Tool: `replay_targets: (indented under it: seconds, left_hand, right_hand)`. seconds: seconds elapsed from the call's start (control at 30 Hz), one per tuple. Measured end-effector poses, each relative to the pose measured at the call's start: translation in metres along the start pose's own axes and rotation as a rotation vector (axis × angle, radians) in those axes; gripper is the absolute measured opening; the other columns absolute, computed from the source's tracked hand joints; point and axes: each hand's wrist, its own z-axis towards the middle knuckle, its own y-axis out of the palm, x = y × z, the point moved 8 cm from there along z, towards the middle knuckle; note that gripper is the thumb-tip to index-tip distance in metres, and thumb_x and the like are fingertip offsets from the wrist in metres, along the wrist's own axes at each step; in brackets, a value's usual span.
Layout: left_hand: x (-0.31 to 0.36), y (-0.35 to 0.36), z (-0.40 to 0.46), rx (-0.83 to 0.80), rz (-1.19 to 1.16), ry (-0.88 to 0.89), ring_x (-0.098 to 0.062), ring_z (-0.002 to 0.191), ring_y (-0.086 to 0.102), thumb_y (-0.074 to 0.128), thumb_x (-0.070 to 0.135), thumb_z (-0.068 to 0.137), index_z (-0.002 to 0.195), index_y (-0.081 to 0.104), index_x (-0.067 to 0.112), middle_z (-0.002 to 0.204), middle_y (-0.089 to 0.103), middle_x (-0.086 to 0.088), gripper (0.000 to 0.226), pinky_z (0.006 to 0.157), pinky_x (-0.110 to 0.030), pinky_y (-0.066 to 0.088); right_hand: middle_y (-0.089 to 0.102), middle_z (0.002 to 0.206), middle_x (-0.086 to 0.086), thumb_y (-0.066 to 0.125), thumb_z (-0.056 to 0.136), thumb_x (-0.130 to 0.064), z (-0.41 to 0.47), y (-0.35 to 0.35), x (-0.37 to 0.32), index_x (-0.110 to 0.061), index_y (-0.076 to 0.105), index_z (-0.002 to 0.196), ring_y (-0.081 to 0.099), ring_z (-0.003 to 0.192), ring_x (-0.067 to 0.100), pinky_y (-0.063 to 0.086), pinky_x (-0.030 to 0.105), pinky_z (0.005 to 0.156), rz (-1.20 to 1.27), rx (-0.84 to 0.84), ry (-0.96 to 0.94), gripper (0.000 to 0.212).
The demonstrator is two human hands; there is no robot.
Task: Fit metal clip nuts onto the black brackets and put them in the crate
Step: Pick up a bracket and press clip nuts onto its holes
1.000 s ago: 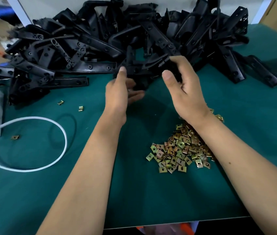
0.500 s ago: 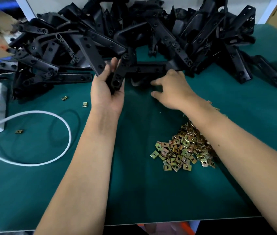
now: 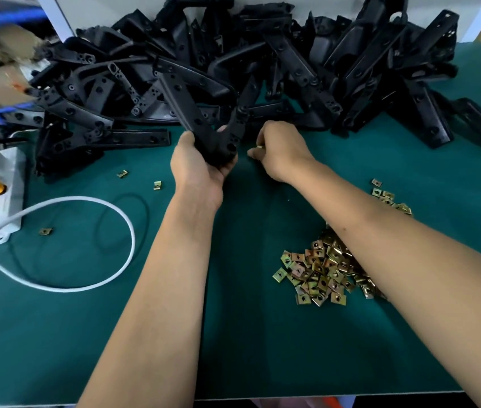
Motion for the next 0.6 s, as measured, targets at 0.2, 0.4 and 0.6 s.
replay_targets:
  seconds: [0.2, 0.4, 0.6]
  left_hand:
    - [-0.007, 0.015, 0.002, -0.114, 0.279, 0.106, -0.019, 0.076, 0.070, 0.056, 0.029, 0.105, 0.107, 0.066, 0.014, 0.091, 0.076, -0.003, 0.018, 0.060, -0.030, 0.056]
    - [-0.023, 0.044, -0.016, -0.394, 0.500, 0.221, -0.015, 0.081, 0.069, 0.058, 0.021, 0.105, 0.101, 0.066, 0.021, 0.097, 0.075, 0.005, 0.009, 0.067, -0.029, 0.057]
    - [-0.019, 0.042, -0.015, -0.391, 0.661, 0.372, -0.014, 0.074, 0.056, 0.063, 0.008, 0.101, 0.119, 0.059, 0.012, 0.098, 0.064, 0.001, 0.020, 0.062, -0.025, 0.050]
  right_hand:
    - [0.072, 0.081, 0.005, 0.075, 0.091, -0.010, -0.030, -0.023, 0.050, -0.021, 0.069, 0.093, 0.062, 0.064, 0.014, 0.048, 0.026, 0.060, 0.701, 0.028, 0.147, 0.013]
    - [0.068, 0.067, 0.006, 0.064, 0.095, 0.003, -0.067, -0.014, 0.079, -0.004, 0.070, 0.101, 0.057, 0.057, 0.011, 0.042, 0.017, 0.051, 1.412, -0.244, 0.375, 0.011]
    - [0.063, 0.070, 0.005, 0.056, 0.100, 0.001, -0.068, -0.027, 0.094, -0.001, 0.076, 0.104, 0.055, 0.059, 0.011, 0.037, 0.019, 0.048, 1.250, -0.171, 0.314, 0.021]
